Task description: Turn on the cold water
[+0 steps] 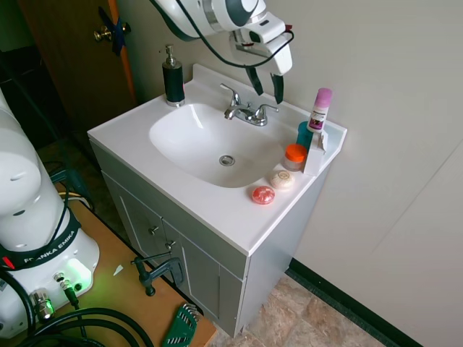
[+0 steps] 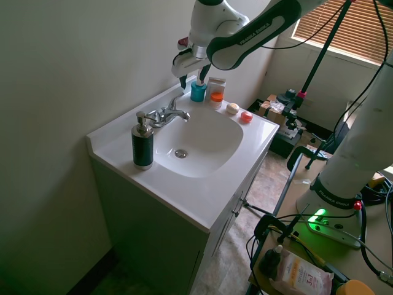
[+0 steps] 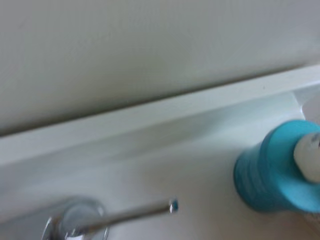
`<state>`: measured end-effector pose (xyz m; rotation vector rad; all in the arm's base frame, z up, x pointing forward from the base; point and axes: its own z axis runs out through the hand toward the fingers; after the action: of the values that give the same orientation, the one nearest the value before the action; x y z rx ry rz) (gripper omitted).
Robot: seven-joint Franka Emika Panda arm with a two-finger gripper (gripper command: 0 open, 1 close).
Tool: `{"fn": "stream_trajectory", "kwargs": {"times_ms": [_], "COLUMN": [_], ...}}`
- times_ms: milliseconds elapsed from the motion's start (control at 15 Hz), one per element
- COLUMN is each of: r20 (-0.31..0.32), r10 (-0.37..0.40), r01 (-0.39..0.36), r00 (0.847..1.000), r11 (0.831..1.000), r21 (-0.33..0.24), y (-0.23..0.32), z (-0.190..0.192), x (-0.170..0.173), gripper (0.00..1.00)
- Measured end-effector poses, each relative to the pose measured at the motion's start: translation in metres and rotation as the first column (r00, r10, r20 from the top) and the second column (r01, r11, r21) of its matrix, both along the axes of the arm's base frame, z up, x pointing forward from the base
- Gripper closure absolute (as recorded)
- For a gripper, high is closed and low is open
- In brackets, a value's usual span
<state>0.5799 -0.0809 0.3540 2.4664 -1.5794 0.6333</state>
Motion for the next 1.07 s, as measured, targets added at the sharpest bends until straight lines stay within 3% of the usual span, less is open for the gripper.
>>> {"fn": "stream_trajectory", "kwargs": {"times_ms": [267, 467, 800, 1067], "r20": [-0.005, -0.028, -0.077, -0.115], "r10": [-0.001, -0.017, -0.044, -0.015], "r01": [0.001, 0.016, 0.045, 0.025], "r00": [1.0, 0.999, 0.996, 0.993], "r11": [1.0, 0.999, 0.999, 0.996], "r21": [-0.025, -0.029, 0.021, 0.087], "y": [-0.003, -0.009, -0.006, 0.018], "z": [-0.022, -0.036, -0.055, -0.048], "x": [0.036, 0.036, 0.004, -0.049], "gripper": [0.0, 0.0, 0.0, 0.0]}}
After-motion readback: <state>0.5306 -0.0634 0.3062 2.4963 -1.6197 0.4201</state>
